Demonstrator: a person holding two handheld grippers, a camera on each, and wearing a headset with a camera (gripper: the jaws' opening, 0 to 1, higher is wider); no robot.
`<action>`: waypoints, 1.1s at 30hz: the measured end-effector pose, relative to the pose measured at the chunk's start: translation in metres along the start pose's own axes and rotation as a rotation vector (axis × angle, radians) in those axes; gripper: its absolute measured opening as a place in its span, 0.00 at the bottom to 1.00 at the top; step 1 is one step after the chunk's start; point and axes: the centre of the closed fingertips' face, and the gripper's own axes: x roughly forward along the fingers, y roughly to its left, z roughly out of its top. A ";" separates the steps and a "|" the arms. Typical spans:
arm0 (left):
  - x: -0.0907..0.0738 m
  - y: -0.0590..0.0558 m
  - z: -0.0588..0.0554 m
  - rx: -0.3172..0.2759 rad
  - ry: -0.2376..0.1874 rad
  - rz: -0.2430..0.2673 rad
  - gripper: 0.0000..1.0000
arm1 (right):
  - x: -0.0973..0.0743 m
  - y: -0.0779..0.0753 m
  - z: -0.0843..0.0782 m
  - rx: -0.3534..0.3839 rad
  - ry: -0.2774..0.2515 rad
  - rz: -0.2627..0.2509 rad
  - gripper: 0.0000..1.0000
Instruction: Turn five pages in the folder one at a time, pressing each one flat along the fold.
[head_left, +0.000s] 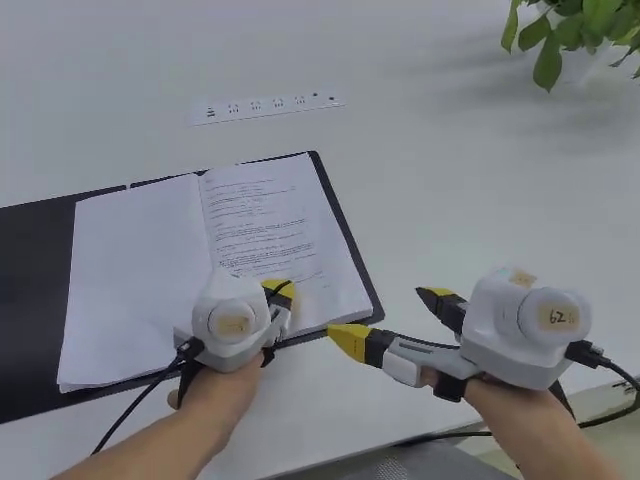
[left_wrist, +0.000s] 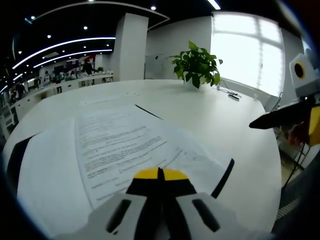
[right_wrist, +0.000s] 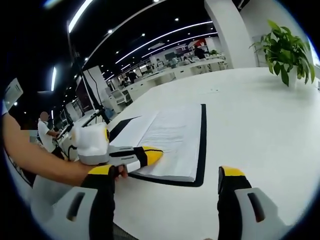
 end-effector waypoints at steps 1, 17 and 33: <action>0.000 0.001 0.000 -0.005 -0.001 0.001 0.00 | 0.003 0.000 0.000 -0.005 0.005 0.003 0.84; 0.000 0.001 0.000 0.000 0.006 -0.001 0.00 | 0.048 -0.006 0.009 0.017 -0.004 0.083 0.61; 0.000 0.001 -0.001 -0.012 0.004 -0.001 0.00 | 0.080 -0.019 0.000 0.100 0.045 0.117 0.53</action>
